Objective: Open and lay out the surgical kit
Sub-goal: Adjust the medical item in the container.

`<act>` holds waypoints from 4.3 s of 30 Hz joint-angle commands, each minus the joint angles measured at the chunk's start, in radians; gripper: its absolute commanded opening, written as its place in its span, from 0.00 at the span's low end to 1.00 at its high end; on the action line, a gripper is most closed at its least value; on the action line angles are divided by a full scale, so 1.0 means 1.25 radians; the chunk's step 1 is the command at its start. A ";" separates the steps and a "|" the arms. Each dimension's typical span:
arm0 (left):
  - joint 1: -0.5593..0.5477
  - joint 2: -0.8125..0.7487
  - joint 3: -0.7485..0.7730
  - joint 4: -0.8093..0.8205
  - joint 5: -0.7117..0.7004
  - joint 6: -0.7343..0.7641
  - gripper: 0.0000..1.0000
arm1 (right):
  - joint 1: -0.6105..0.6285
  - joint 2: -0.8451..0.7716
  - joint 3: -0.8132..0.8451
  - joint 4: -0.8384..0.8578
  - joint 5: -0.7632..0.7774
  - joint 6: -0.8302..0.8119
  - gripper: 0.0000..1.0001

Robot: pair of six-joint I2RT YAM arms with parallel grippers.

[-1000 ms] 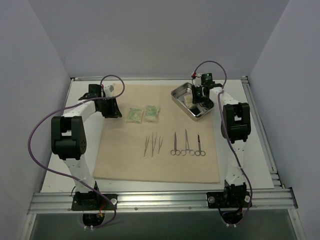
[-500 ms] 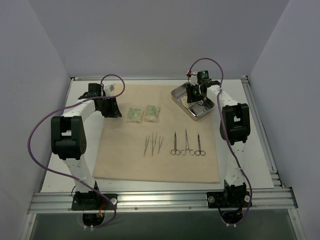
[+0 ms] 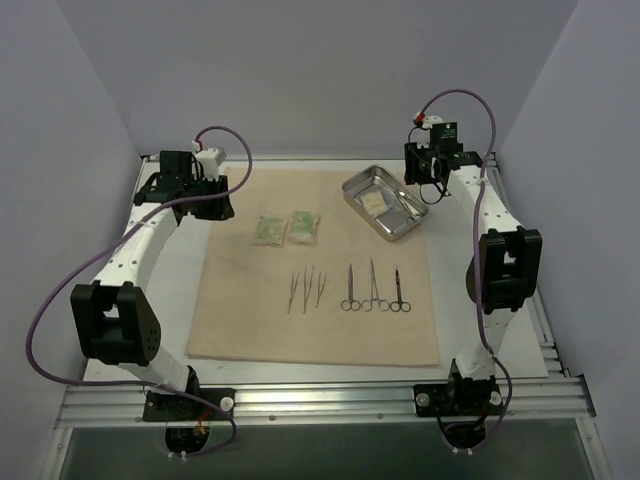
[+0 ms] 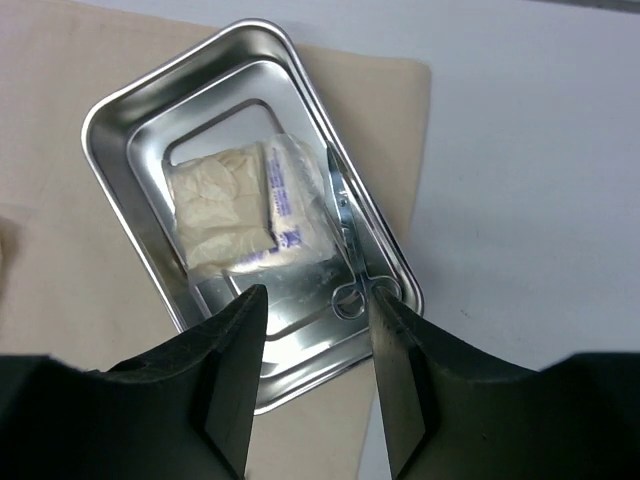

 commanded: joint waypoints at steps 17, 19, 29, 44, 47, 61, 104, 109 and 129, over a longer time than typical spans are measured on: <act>-0.173 0.319 0.533 -0.276 -0.111 0.143 0.47 | -0.025 -0.021 -0.083 0.054 -0.048 0.091 0.25; -0.179 0.378 0.625 -0.331 -0.090 0.096 0.47 | -0.011 -0.015 -0.080 0.044 -0.014 0.115 0.21; -0.302 0.470 0.724 -0.243 -0.115 0.113 0.47 | 0.019 0.132 0.084 -0.117 0.089 0.103 0.18; -0.302 0.609 0.811 -0.175 -0.085 0.039 0.48 | 0.020 0.334 0.303 -0.205 0.180 0.070 0.30; -0.294 0.616 0.808 -0.175 -0.084 0.033 0.47 | 0.016 0.362 0.310 -0.210 0.169 0.068 0.32; -0.266 0.636 0.799 -0.166 -0.053 -0.004 0.48 | 0.003 0.423 0.292 -0.233 -0.050 0.092 0.29; -0.239 0.634 0.803 -0.170 -0.067 -0.007 0.48 | -0.003 0.438 0.303 -0.248 -0.023 0.129 0.28; -0.235 0.634 0.807 -0.168 -0.071 -0.006 0.48 | -0.006 0.428 0.292 -0.229 -0.136 0.165 0.13; -0.234 0.632 0.808 -0.171 -0.068 -0.007 0.48 | 0.005 0.293 0.325 -0.256 -0.003 0.148 0.21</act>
